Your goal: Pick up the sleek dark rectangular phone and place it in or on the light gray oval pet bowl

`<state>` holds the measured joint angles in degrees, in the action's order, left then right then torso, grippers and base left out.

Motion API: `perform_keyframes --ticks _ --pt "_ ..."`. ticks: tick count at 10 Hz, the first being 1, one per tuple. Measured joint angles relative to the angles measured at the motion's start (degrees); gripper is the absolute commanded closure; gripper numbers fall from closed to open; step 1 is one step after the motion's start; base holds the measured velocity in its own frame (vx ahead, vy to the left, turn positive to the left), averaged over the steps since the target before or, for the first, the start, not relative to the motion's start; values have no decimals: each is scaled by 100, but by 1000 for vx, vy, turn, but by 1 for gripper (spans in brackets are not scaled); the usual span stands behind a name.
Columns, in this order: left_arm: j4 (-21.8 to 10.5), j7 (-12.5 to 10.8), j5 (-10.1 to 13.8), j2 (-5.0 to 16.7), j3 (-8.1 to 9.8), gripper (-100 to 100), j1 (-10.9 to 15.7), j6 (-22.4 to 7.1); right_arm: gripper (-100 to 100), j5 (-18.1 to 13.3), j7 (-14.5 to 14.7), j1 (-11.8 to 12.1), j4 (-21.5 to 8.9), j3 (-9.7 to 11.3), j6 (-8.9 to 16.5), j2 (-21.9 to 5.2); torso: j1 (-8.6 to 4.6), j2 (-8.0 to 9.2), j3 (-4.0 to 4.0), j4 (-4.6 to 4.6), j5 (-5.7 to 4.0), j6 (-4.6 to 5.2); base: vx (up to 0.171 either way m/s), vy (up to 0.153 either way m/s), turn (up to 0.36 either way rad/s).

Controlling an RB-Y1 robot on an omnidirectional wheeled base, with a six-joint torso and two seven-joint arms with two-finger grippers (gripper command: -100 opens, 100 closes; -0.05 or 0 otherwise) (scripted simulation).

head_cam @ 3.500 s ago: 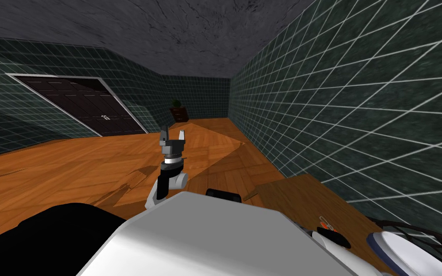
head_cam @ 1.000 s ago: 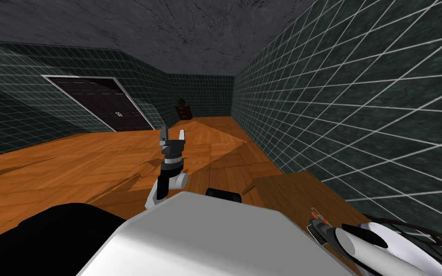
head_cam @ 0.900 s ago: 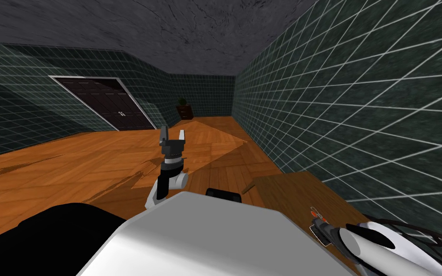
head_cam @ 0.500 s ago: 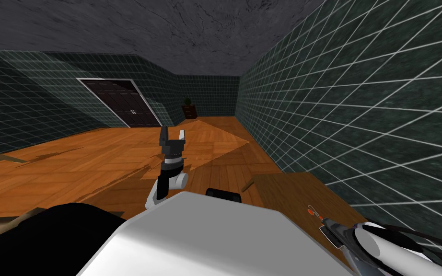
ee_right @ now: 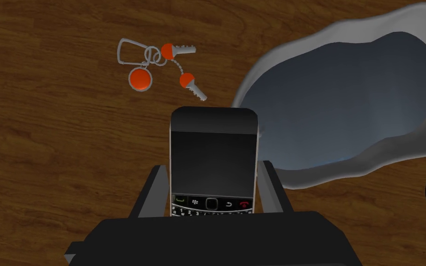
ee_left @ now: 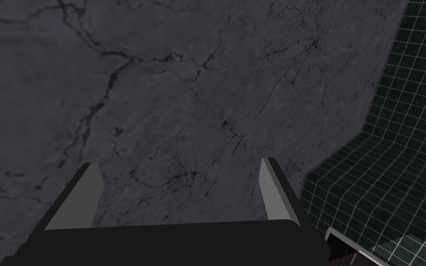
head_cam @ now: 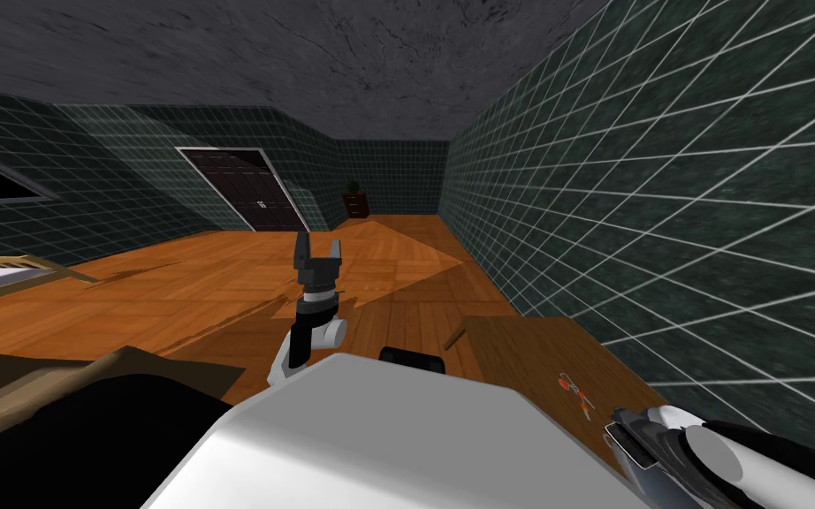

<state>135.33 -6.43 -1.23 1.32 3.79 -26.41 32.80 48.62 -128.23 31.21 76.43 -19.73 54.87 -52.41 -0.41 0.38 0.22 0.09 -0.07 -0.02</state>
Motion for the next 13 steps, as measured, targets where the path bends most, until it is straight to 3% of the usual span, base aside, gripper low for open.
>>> perform_keyframes --ticks 12,13 --pt "0 0 0 0 0 0 -1 0 100 1377 28 234 -702 -177 566 -570 1 0 2 3 -2 8 -94 -62 51" --pt "0 0 0 0 0 0 -1 0 -100 1389 29 237 -711 -183 573 -575 13 -16 -7 0 -3 4 -8 -6 -4"
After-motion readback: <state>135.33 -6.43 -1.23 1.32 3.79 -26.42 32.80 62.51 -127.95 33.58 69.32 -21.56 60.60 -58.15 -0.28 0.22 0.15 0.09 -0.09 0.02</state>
